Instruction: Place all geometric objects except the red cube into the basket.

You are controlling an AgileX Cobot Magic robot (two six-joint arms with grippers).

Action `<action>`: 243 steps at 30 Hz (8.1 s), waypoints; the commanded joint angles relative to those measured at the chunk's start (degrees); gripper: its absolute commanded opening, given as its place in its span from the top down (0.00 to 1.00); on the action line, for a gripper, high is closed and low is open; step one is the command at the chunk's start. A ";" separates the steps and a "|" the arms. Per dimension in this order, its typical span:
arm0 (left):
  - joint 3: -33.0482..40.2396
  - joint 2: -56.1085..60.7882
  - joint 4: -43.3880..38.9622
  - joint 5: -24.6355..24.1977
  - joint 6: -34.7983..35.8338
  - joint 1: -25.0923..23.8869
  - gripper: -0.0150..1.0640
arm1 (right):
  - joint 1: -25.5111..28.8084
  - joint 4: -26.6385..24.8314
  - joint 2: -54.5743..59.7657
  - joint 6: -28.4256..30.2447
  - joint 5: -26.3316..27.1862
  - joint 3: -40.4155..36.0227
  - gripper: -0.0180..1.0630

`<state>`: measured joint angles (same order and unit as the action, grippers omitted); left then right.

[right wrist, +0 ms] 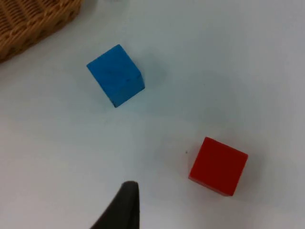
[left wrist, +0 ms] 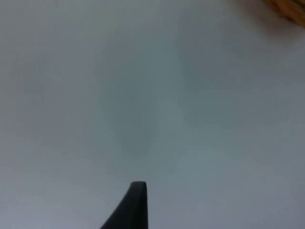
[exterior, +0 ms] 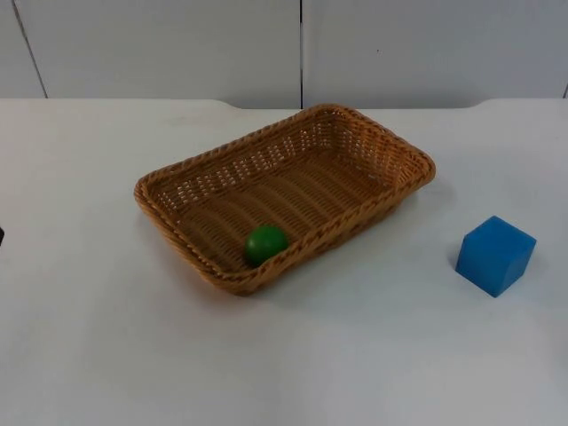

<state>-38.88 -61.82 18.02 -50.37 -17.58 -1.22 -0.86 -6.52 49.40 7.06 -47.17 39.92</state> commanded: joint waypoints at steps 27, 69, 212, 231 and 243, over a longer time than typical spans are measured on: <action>0.97 8.58 -1.98 3.72 -0.18 3.43 0.01 | -0.78 -9.20 24.68 21.02 0.18 7.47 0.01; 0.97 8.58 -1.52 4.79 0.06 3.43 0.01 | -17.71 3.28 66.97 15.04 18.91 25.12 0.85; 7.20 59.55 -8.24 -8.28 10.93 3.43 0.01 | -29.04 -2.16 -39.11 3.90 -6.24 1.39 0.26; 10.62 61.82 -12.97 -11.07 16.80 3.43 0.01 | -29.04 9.72 -49.40 -6.58 -21.17 -0.63 0.26; 10.62 61.82 -12.77 -11.07 16.10 3.43 0.01 | -29.04 9.12 -49.40 -6.63 -16.37 -9.35 0.26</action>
<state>-28.46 -0.20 5.26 -61.43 -1.38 1.81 -29.98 2.96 0.10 0.63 -65.49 31.22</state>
